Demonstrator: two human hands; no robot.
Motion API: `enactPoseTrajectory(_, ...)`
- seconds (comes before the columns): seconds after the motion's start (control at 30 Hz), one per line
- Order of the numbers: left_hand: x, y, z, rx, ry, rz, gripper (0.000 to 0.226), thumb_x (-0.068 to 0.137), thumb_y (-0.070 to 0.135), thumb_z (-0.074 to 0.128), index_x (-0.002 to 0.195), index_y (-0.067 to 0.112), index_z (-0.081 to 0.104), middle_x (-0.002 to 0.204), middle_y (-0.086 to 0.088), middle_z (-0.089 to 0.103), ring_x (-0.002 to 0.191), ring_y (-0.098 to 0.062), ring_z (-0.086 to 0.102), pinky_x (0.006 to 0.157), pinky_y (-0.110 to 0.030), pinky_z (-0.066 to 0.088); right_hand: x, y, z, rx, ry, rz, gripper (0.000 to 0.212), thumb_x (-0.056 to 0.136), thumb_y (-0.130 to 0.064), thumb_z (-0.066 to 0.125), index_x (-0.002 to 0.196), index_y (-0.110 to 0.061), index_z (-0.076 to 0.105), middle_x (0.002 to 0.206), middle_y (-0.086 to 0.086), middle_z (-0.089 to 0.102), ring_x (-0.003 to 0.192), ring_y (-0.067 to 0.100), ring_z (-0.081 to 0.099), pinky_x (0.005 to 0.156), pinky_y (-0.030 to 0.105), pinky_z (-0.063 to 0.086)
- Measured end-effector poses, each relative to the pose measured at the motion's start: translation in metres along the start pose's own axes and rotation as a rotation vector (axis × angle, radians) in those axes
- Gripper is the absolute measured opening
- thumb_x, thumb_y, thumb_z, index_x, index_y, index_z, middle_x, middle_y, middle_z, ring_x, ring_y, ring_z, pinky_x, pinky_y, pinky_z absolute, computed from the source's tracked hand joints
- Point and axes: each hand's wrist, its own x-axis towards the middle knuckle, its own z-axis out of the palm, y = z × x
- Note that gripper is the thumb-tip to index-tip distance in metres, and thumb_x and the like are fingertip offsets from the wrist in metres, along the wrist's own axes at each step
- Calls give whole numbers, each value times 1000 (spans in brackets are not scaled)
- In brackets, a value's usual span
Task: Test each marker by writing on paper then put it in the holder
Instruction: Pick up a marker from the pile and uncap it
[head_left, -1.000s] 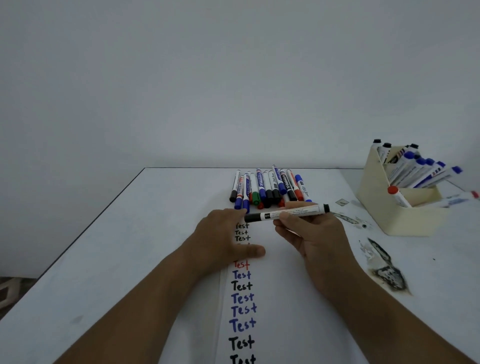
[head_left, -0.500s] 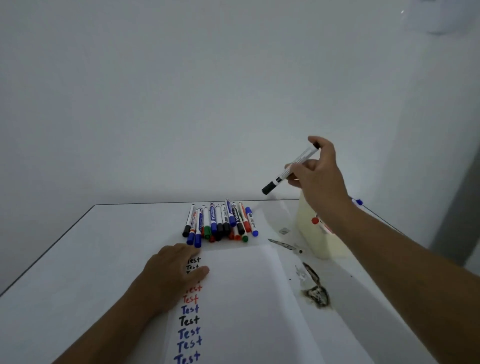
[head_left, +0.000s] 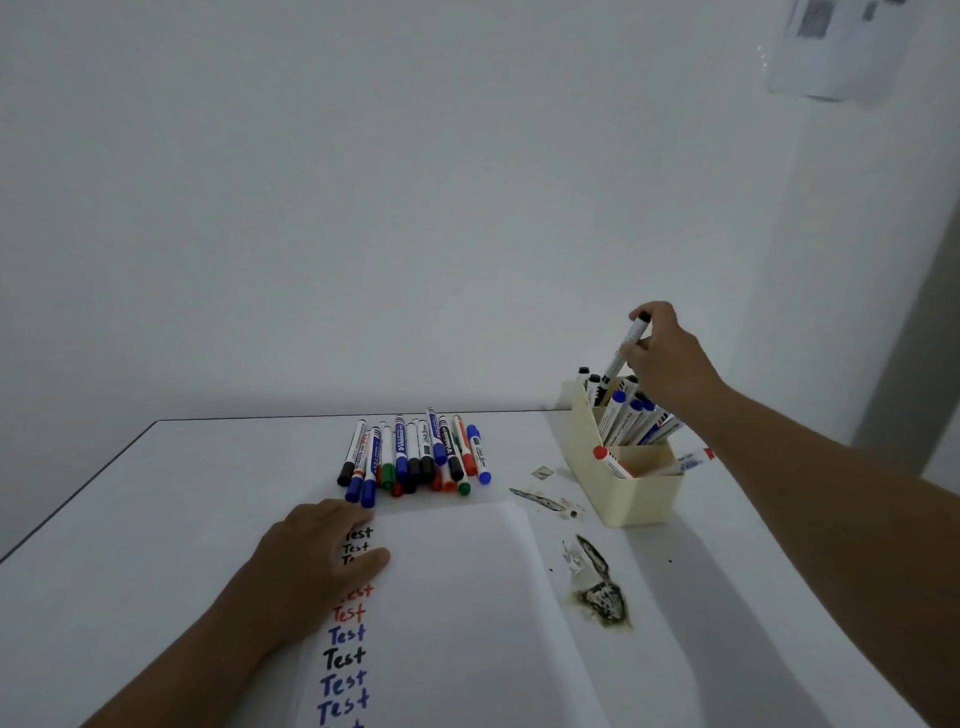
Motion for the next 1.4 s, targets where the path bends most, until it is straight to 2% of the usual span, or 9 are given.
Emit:
enactPoseTrajectory(0.13,0,2,0,-3,-6,-1,63,91,71,42,145,38,41,146,20,40,130,-1,34,106,-25,28,2,9,16,-133,-125,51,23,105,-21,41,127,-22,49,92,9,65,62,19,59,52,28,44)
enactPoseTrajectory(0.27,-1,2,-1,-2,-13,-2,64,91,71,42,145,38,40,148,19,39,133,-2,33,109,-27,27,1,10,21,-273,-210,25,37,106,-13,38,135,-10,60,138,11,60,120,27,59,96,34,45)
enactPoseTrajectory(0.33,-1,2,0,-4,-12,1,64,91,71,42,145,38,40,148,19,39,132,-2,33,108,-26,27,1,11,21,-260,-187,41,39,104,-12,38,135,-5,61,143,14,58,127,32,54,108,42,41)
enactPoseTrajectory(0.5,0,1,0,-1,-10,-2,64,91,71,43,145,38,40,148,18,39,133,-3,34,110,-27,28,-14,-16,20,25,56,-71,41,98,-17,48,136,-24,61,136,-4,59,122,23,52,100,41,49)
enactPoseTrajectory(0.63,1,2,0,-16,-14,7,77,83,83,36,143,36,44,145,17,43,130,-3,37,109,-27,31,-58,-72,41,193,2,-197,40,97,-17,56,134,-33,59,124,-19,52,130,9,45,109,31,40)
enactPoseTrajectory(0.73,-1,3,-1,-17,-25,10,94,73,94,22,143,34,45,144,16,45,128,-5,40,108,-29,34,-102,-99,71,416,-165,-157,39,96,-20,59,131,-36,60,128,-18,58,95,-15,56,79,5,45)
enactPoseTrajectory(0.9,0,5,-1,12,-12,-18,68,88,75,45,143,35,45,147,14,45,130,-5,40,107,-29,35,-165,-104,139,736,-305,152,30,95,-12,62,120,-26,66,112,-13,69,106,5,64,94,29,54)
enactPoseTrajectory(1.27,15,0,-8,-425,161,-167,43,87,53,67,124,34,57,127,10,51,102,-2,56,88,-25,50,-184,-69,168,826,-362,325,21,99,-15,61,112,-30,65,105,-5,71,100,12,67,80,22,55)
enactPoseTrajectory(1.4,33,-14,-9,-215,80,-116,80,80,82,50,143,32,47,142,8,44,126,-15,45,106,-38,42,-182,-67,176,778,-372,295,20,98,-18,62,113,-32,64,104,-7,71,98,11,67,78,21,54)
